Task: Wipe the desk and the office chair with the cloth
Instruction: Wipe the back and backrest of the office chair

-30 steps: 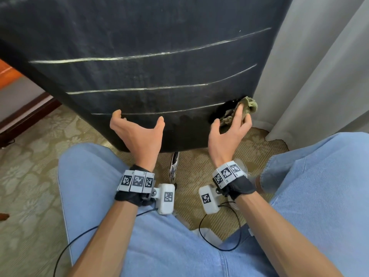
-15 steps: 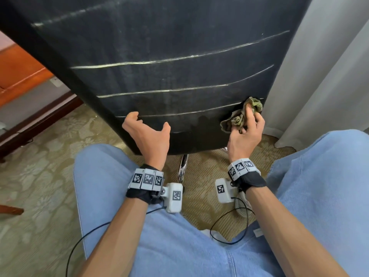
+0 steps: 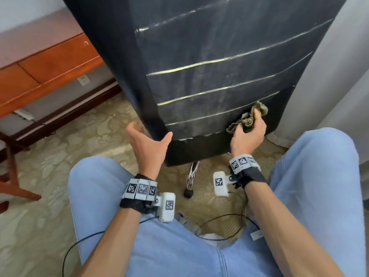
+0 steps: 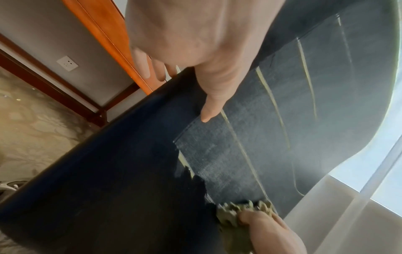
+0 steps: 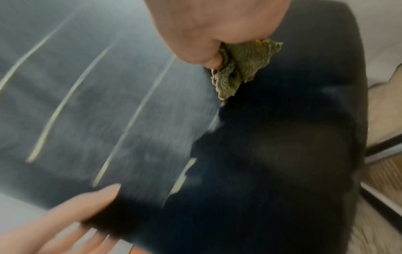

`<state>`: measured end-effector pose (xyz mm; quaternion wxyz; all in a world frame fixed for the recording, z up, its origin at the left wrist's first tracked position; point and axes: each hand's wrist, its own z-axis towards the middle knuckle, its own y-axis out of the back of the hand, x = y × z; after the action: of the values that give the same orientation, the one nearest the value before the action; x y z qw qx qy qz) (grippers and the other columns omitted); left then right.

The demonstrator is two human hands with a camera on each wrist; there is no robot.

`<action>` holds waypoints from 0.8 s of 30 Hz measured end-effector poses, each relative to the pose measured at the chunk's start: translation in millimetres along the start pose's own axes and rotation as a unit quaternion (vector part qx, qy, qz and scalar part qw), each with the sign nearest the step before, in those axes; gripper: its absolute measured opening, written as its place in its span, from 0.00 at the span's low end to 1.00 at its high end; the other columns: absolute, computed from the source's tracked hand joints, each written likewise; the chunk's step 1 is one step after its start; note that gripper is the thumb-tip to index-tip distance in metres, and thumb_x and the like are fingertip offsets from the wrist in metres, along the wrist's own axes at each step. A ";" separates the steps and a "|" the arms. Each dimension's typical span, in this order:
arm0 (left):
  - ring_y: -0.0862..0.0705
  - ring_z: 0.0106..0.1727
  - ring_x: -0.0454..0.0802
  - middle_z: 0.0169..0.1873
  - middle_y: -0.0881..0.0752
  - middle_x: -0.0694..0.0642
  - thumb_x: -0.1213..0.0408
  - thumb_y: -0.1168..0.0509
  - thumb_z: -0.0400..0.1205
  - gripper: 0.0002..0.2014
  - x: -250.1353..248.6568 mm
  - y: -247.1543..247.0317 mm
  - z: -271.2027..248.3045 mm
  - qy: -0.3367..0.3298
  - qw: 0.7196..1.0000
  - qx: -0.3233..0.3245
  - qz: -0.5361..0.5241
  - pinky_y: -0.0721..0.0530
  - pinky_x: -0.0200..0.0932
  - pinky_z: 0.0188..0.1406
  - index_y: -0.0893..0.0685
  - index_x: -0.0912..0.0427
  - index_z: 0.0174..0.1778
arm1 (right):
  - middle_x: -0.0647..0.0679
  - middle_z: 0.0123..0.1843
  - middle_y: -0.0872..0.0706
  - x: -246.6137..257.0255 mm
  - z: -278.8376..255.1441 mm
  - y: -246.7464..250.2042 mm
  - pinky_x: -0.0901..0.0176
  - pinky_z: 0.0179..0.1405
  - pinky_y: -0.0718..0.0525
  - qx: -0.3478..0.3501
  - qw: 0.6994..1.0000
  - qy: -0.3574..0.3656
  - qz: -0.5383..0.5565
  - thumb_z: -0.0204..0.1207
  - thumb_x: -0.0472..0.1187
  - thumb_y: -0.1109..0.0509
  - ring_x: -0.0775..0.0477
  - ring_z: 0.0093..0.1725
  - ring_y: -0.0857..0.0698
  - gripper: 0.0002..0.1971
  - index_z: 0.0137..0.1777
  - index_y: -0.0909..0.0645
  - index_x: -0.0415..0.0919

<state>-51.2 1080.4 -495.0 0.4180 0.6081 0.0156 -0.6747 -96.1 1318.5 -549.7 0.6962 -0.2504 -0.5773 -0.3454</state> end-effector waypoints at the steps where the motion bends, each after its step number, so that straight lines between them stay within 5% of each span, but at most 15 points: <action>1: 0.23 0.63 0.50 0.63 0.27 0.49 0.50 0.15 0.67 0.45 -1.1 -0.3 -2.5 -0.002 1.000 0.007 0.000 0.17 0.48 0.64 0.34 0.56 0.73 | 0.54 0.72 0.21 3.1 -12.3 -3.5 0.67 0.79 0.28 0.009 1.000 0.000 -0.001 0.77 0.29 0.27 0.64 0.72 0.24 0.30 0.79 0.22 0.46; 5: 0.22 0.56 0.46 0.52 0.32 0.32 0.51 0.14 0.68 0.40 -8.4 -4.2 -8.3 -0.007 1.000 0.016 0.001 0.17 0.45 0.56 0.31 0.55 0.67 | 0.51 0.72 0.25 20.4 -71.4 -16.2 0.78 0.74 0.31 0.099 0.995 0.002 -0.004 0.77 0.30 0.23 0.60 0.73 0.23 0.32 0.80 0.25 0.46; 10: 0.23 0.58 0.47 0.56 0.29 0.45 0.52 0.14 0.67 0.41 -10.8 -5.8 -6.2 -0.005 1.000 0.018 0.002 0.16 0.50 0.58 0.32 0.57 0.67 | 0.50 0.73 0.27 26.9 -111.8 -21.8 0.85 0.69 0.34 0.200 0.978 0.050 -0.005 0.77 0.26 0.26 0.66 0.70 0.26 0.33 0.81 0.27 0.46; 13: 0.22 0.59 0.48 0.59 0.26 0.48 0.48 0.15 0.66 0.41 -10.6 -4.7 -6.3 -0.005 1.000 0.024 -0.001 0.15 0.48 0.56 0.31 0.55 0.67 | 0.50 0.72 0.26 20.4 -95.9 -16.1 0.81 0.70 0.30 0.187 0.979 0.077 -0.028 0.76 0.25 0.26 0.70 0.68 0.25 0.32 0.79 0.25 0.45; 18: 0.20 0.55 0.47 0.57 0.23 0.49 0.44 0.16 0.67 0.38 -11.9 -2.1 -8.5 -0.011 0.999 0.053 -0.004 0.17 0.41 0.50 0.30 0.52 0.63 | 0.47 0.72 0.24 6.5 -63.4 -7.3 0.54 0.78 0.24 0.117 0.986 0.112 -0.051 0.74 0.24 0.26 0.52 0.74 0.23 0.32 0.78 0.24 0.41; 24: 0.20 0.46 0.42 0.48 0.20 0.46 0.41 0.20 0.70 0.30 -17.2 -0.6 -14.7 -0.062 0.996 0.061 0.019 0.21 0.36 0.41 0.26 0.53 0.56 | 0.45 0.72 0.22 12.6 -77.8 -16.3 0.67 0.80 0.31 0.073 0.994 0.076 -0.020 0.79 0.27 0.27 0.54 0.75 0.24 0.28 0.79 0.25 0.37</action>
<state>-41.2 1097.9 -484.7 0.3925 0.5897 -0.0630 -0.7030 -58.4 1247.5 -554.3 0.7475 -0.1605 -0.5512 -0.3341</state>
